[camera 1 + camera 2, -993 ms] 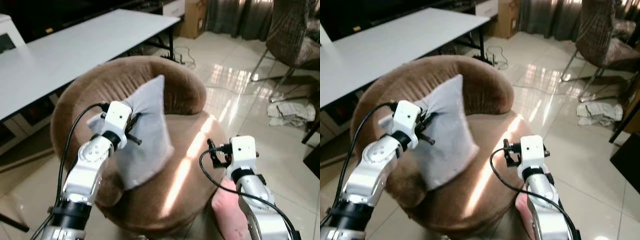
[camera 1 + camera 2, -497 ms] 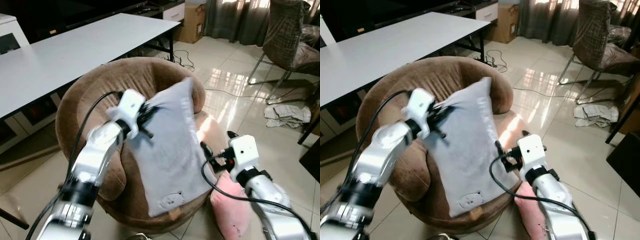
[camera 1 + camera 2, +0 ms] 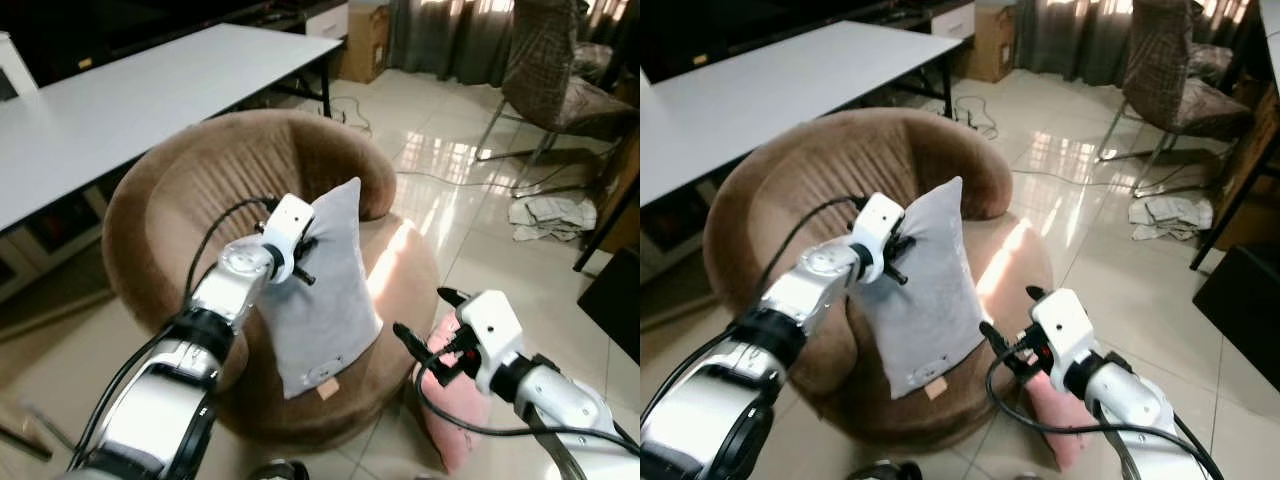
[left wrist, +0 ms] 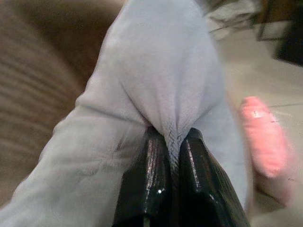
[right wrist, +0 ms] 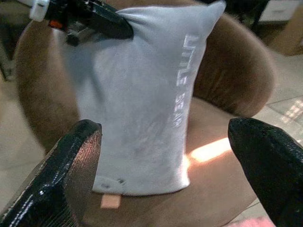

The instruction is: Move the pillow to the sofa from floor

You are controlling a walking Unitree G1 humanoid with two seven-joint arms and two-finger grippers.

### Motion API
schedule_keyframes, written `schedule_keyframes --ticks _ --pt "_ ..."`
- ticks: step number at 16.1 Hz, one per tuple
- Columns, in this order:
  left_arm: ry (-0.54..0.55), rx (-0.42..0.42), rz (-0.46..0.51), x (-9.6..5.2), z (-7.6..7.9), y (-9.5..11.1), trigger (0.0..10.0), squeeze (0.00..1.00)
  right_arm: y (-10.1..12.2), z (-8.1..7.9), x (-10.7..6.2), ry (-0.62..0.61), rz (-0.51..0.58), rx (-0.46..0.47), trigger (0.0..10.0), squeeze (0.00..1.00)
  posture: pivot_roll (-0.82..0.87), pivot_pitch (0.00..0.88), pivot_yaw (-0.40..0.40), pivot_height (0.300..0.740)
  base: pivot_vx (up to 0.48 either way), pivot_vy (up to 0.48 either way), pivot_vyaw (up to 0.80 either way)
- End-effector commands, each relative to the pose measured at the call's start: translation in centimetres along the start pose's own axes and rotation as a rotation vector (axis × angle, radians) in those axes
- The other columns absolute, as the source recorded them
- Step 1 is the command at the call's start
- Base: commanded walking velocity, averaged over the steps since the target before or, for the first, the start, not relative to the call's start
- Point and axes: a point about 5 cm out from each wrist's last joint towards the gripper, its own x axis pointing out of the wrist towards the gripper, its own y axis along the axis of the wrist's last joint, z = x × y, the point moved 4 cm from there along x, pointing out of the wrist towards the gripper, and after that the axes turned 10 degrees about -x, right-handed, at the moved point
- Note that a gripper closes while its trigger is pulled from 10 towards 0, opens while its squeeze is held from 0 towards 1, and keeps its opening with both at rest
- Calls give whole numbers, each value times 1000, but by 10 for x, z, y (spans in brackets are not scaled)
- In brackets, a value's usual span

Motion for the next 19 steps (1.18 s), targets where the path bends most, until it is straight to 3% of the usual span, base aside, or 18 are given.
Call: schedule_keyframes --ticks 1,3,5,6,10,11,19 --pt "104 10 -11 -1 -16 -1 10000 0 7 -7 2 39 15 1 10000 0 -118 102 101 740 0 0 0" --pt "199 -2 -36 0 -27 -5 10000 0 3 -16 3 62 1 20 10000 0 -131 127 99 740 0 0 0" --pt "283 14 -69 -2 -39 -8 10000 0 -15 -23 17 86 -37 44 10000 0 -142 151 102 740 0 0 0" --pt "352 40 -85 -6 -51 -8 10000 0 -37 -30 32 105 -84 54 10000 0 -148 166 101 740 0 0 0" --pt "367 45 -45 -7 -56 4 10000 0 -72 -30 57 44 -161 37 10000 0 -160 183 93 740 0 0 0" --pt "383 32 -39 -8 -60 7 10000 992 -80 -30 60 21 -169 33 10000 0 -169 187 94 740 0 0 0" --pt "511 85 57 -16 -78 38 10000 1000 -94 -35 65 -57 -127 41 10000 0 -175 175 87 740 0 0 0"
